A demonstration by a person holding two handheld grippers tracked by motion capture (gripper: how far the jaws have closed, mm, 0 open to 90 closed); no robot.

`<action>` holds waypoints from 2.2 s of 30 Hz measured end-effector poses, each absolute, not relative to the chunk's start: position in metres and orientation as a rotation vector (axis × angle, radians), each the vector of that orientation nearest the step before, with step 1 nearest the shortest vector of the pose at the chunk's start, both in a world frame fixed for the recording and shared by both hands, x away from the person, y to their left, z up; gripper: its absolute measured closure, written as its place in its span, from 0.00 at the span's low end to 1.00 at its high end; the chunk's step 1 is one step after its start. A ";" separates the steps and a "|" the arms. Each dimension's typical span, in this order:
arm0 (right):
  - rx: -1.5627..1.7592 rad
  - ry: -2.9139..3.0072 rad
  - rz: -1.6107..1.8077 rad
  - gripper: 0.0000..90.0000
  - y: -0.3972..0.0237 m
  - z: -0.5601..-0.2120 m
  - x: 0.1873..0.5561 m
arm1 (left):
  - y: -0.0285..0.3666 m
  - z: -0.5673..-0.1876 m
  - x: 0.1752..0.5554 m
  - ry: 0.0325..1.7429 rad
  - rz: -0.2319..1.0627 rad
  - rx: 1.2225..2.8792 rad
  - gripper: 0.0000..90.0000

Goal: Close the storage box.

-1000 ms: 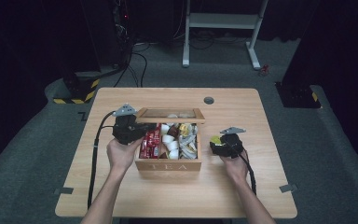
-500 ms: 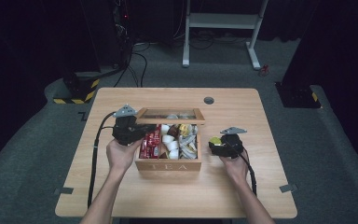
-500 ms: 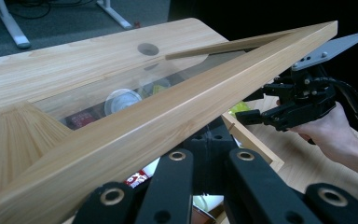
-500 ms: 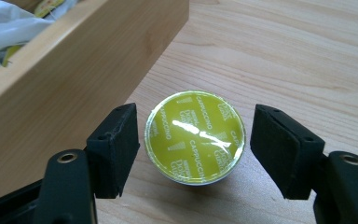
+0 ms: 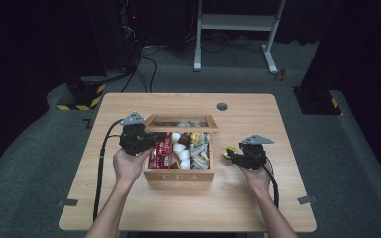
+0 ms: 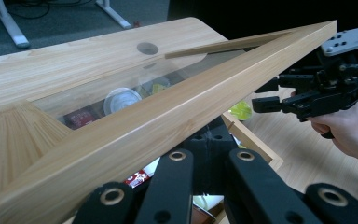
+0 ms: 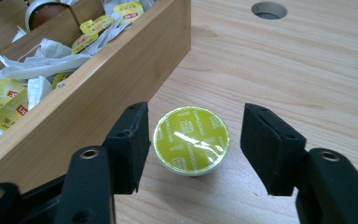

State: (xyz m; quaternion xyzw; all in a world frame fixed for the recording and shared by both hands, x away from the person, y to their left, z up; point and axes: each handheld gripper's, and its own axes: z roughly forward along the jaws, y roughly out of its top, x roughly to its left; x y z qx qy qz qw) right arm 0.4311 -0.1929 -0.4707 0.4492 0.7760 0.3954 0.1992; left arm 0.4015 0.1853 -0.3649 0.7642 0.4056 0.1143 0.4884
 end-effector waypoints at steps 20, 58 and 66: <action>1.324 2.076 1.176 0.51 -0.236 -0.468 0.408 | 0.185 -0.370 0.397 0.989 0.266 1.865 1.00; 1.424 2.048 1.182 0.50 -0.281 -0.497 0.372 | 0.186 -0.384 0.388 0.985 0.259 1.869 1.00; 1.442 2.056 1.176 0.50 -0.285 -0.504 0.366 | 0.186 -0.387 0.385 0.990 0.253 1.869 1.00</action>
